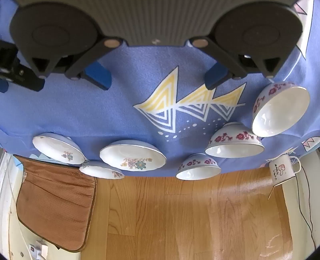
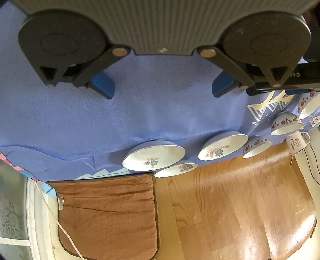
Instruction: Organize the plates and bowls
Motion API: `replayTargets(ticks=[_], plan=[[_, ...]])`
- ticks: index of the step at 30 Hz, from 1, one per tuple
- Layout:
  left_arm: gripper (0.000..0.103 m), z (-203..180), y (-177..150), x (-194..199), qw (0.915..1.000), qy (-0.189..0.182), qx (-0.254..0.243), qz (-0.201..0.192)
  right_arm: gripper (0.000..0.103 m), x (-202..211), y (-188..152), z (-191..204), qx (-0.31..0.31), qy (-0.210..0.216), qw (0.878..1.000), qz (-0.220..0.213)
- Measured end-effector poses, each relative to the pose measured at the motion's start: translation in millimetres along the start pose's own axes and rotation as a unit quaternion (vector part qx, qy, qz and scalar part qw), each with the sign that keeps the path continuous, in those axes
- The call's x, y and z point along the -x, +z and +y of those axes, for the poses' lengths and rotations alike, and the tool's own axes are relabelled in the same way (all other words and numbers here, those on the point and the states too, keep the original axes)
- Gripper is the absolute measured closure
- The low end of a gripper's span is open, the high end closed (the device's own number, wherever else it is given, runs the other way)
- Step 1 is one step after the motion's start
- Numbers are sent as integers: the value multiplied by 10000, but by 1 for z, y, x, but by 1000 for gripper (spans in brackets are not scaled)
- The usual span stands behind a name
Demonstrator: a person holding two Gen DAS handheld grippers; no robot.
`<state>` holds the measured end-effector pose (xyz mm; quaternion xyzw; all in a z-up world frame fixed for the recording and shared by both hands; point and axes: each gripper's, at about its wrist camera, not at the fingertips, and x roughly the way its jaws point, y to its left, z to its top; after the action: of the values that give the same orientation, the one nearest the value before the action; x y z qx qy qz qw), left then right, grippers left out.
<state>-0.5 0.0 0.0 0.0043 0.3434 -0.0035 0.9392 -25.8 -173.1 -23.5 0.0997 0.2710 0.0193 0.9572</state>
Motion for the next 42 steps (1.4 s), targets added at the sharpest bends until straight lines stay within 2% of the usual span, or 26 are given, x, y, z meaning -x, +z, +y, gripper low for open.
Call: replayTargets(ticks=[6,9,14,20,23,28,42], plan=[[0,1,-2,4,10000,18,2,-77,0,3,-2,3,-31,-35,10000,-44],[0,1,-1,11,9993,61,-1,-363,0,9,-3,-1,-93,-64,9997,-206],[0,-11,12,15,9974,-173,-76,-692,0,17,-5,2,-99,-165,9985,-510],[0,-11,19,0,9978,-308,183,-564,0,17,0,3,303,-525,9944,-864],[0,-6,15,2,9970,-253,336,-657,0,14,1,0,231,-451,9948,-879],[0,-11,12,6,9964,-133,188,-821,0,18,-3,1,261,-423,9932,-1050],[0,-8,9,4,9968,-141,238,-746,0,20,-5,1,231,-313,9934,-1075]])
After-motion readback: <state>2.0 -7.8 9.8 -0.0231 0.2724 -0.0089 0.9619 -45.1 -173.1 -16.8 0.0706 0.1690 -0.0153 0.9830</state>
